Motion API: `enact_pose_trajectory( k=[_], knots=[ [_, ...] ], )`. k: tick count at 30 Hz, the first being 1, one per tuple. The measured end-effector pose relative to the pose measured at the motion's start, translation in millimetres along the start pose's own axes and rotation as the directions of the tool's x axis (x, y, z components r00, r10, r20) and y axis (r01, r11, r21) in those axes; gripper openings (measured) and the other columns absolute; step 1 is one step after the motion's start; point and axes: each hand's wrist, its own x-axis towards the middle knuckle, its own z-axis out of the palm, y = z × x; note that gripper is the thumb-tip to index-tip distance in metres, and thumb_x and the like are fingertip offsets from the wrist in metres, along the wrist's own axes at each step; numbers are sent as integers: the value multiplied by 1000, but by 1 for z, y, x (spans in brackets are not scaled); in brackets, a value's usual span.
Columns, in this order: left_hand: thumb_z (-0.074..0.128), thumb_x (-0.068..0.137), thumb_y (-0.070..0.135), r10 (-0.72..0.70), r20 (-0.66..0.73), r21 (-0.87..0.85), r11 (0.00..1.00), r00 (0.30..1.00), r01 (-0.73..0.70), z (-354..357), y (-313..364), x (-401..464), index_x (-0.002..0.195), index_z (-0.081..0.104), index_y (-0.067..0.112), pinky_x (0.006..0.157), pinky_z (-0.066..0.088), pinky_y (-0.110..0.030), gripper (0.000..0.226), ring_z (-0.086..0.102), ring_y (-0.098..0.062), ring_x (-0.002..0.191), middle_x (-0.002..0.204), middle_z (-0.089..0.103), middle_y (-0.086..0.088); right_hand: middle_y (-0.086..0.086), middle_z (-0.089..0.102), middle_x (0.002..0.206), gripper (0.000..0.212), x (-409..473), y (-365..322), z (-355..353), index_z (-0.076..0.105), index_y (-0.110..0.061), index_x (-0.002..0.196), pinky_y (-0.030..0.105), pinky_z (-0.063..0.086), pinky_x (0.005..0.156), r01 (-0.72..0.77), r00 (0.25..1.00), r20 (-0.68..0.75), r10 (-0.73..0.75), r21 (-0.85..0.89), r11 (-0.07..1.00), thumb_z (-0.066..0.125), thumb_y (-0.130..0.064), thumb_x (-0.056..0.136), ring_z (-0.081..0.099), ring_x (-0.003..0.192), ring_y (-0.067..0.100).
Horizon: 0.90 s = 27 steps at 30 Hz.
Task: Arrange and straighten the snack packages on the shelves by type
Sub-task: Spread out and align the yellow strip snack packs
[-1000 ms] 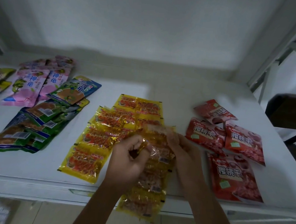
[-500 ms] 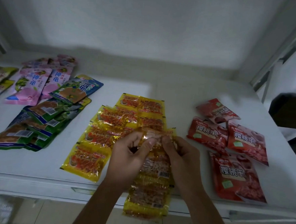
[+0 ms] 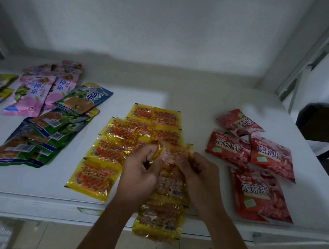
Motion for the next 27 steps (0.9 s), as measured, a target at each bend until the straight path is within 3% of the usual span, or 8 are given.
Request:
enact_pose_trajectory(
  k=[4,9,12,15,19,21,25,27],
  knots=[
    [63,102,42,25,-39,72,997,999,-22,3,-7,-1,67,41,24,47,36,-38,46,34,-17,50,56,32,1,2,52,55,43,-2,0,0,57,-19,62,31,35,55,13,1000,8,-13,-36,999,63,-44,96,48,55,12],
    [57,102,41,113,-64,196,976,992,-98,3,-8,-5,82,60,26,58,48,-50,26,54,-18,61,65,54,5,3,73,74,22,-1,1,-1,76,-15,85,37,53,66,28,1000,0,-28,-19,999,67,-26,102,69,70,17],
    [62,101,36,114,-91,215,972,989,-92,7,0,-2,101,68,30,68,52,-41,9,62,-17,72,79,65,9,-7,80,90,17,4,-6,-3,79,-25,97,32,59,78,-16,1000,-7,16,4,1000,68,-12,99,76,87,11],
    [68,101,20,-3,-110,77,997,994,11,22,18,11,102,71,25,50,42,-27,6,53,-9,54,71,64,15,-3,80,89,14,14,-16,-10,80,-25,96,42,62,75,-31,999,-44,32,30,999,69,-17,100,77,85,19],
    [63,95,46,-7,-61,251,968,998,23,29,26,41,117,67,28,66,57,-38,28,68,-17,74,85,72,12,3,72,75,24,55,-25,-22,73,-15,87,39,58,63,20,996,-79,-37,-211,977,66,-32,103,70,70,22],
    [62,96,41,-36,-46,354,934,998,50,21,25,52,122,63,31,72,59,-43,28,70,-22,82,90,73,9,-3,63,70,27,74,-29,-23,65,-15,84,21,45,56,69,993,-64,-98,-356,932,63,-33,104,60,63,10],
    [65,98,25,-145,-161,448,871,976,203,-4,20,54,102,63,29,82,58,-42,6,67,-23,91,94,70,7,-7,58,82,18,94,-35,-27,57,-15,102,8,38,55,38,997,-42,-66,-472,881,62,-32,105,54,66,0],
    [70,95,31,-165,-145,531,819,976,218,-12,18,46,97,62,28,81,57,-40,8,68,-22,93,94,69,8,1,64,116,42,96,-36,-29,53,-14,137,14,43,80,-7,999,-47,-19,-504,863,62,-38,104,62,104,3]
  ],
)
